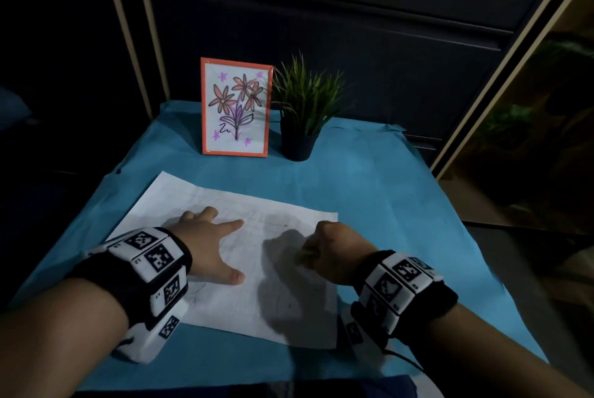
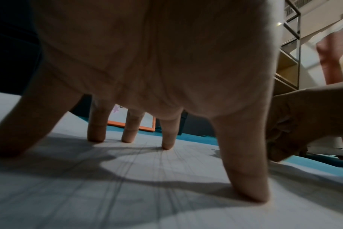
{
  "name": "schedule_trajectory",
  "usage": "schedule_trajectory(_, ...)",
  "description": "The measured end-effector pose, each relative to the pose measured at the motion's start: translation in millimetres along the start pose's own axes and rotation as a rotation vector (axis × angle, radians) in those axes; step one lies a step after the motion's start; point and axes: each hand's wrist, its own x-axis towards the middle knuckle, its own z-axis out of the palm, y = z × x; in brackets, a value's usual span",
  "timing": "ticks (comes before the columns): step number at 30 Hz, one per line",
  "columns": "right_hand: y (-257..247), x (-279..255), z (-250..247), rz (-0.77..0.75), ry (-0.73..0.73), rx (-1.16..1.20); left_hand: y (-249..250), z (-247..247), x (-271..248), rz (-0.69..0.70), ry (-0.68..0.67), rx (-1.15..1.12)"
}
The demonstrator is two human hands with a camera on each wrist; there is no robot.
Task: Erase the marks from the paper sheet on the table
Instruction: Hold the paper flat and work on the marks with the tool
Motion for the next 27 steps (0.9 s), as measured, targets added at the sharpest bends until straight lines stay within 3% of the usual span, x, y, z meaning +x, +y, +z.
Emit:
schedule_trajectory(3, -0.7, 4.9, 0.0, -0.033, 0.036, -0.056, 0.8, -0.8, -0.9, -0.002, -0.008, 0.002)
schedule_trajectory(8, -2.9, 0.5, -7.6, -0.060, -0.073, -0.088, -0.3, -1.3, -1.3, 0.011, -0.011, 0.013)
schedule_trajectory(13, -4.9, 7.6, -2.8, -0.069, 0.042, -0.083, -1.0, -1.8, 0.0, 0.019, -0.009, 0.009)
schedule_trajectory(17, -1.9, 1.1, -5.7, -0.077, -0.107, -0.059, -2.4, -1.1, 0.6, 0.019, -0.020, 0.015)
schedule_trajectory(22, -3.4, 4.6, -2.9, -0.028, 0.060, -0.085, -2.5, -2.4, -0.8, 0.027, -0.011, 0.005)
schedule_trajectory(27, -4.6, 0.2, -0.8, -0.037, 0.003, -0.076, -4.2, 3.4, -5.1, 0.030, -0.017, 0.020)
